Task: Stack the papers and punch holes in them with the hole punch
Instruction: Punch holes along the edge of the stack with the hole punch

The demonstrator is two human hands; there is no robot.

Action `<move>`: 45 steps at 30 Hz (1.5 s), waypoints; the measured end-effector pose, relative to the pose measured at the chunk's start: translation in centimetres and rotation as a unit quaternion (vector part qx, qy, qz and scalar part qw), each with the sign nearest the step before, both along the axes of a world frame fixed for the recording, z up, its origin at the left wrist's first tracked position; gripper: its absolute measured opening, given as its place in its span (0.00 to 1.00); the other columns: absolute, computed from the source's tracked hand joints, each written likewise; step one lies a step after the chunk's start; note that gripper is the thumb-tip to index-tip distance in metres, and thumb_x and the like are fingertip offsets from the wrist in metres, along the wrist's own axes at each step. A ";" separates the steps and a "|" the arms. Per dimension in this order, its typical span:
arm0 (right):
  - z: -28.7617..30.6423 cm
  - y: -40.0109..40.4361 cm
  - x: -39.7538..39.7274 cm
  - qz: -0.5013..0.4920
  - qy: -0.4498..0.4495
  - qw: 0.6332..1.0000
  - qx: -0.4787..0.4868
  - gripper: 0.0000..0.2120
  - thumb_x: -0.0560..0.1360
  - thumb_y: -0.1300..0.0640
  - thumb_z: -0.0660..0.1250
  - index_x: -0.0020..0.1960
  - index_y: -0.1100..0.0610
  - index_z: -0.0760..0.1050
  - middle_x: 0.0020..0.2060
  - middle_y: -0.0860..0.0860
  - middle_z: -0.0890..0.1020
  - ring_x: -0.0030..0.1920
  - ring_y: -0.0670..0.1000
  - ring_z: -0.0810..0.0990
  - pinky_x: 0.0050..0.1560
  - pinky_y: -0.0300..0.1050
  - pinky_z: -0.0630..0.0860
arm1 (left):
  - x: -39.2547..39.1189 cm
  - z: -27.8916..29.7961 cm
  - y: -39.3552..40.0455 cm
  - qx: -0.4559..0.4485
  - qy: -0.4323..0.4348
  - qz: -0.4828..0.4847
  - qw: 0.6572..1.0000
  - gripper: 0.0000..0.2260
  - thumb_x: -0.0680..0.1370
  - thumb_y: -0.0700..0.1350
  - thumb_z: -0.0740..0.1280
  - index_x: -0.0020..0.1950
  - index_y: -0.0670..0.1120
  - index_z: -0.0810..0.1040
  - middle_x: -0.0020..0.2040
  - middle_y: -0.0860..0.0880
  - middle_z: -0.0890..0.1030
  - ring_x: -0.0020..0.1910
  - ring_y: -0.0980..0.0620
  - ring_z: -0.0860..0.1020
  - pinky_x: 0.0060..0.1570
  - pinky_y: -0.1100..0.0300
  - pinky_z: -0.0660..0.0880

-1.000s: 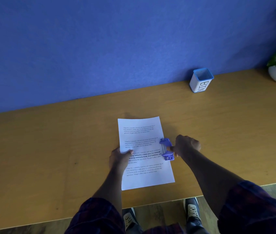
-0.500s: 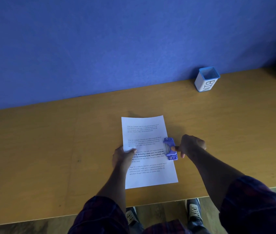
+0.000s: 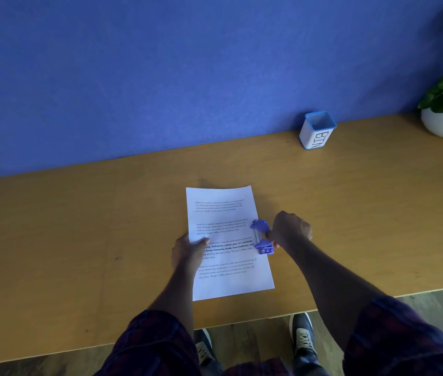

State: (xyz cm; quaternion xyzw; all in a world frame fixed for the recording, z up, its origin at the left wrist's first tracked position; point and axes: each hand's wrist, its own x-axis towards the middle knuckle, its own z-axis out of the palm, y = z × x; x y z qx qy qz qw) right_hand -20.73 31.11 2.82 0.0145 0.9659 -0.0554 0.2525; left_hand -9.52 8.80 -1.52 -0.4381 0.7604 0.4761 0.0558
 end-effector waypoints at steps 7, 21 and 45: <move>-0.7 0.0 1.0 -0.065 0.009 0.996 -0.052 0.14 0.71 0.46 0.71 0.49 0.54 0.76 0.44 0.51 0.84 0.44 0.55 0.82 0.39 0.43 0.73 | 0.1 0.0 0.0 -0.009 0.001 -0.004 1.000 0.14 0.73 0.53 0.74 0.58 0.54 0.84 0.51 0.55 0.87 0.45 0.50 0.82 0.47 0.61 0.74; -4.1 1.4 2.6 -0.208 -0.006 0.911 -0.355 0.12 0.72 0.57 0.72 0.33 0.62 0.78 0.25 0.51 0.75 0.25 0.50 0.70 0.28 0.40 0.65 | 0.1 -0.3 -0.1 -0.010 0.001 -0.018 1.000 0.14 0.74 0.54 0.73 0.58 0.55 0.84 0.47 0.57 0.86 0.45 0.51 0.84 0.49 0.56 0.80; -4.4 12.5 0.1 -0.313 0.116 0.887 -0.318 0.08 0.76 0.55 0.69 0.44 0.58 0.85 0.35 0.65 0.83 0.34 0.64 0.81 0.39 0.53 0.78 | 0.3 -0.5 -0.1 -0.013 0.010 -0.014 1.000 0.12 0.73 0.54 0.74 0.56 0.56 0.84 0.44 0.57 0.85 0.45 0.51 0.84 0.50 0.54 0.82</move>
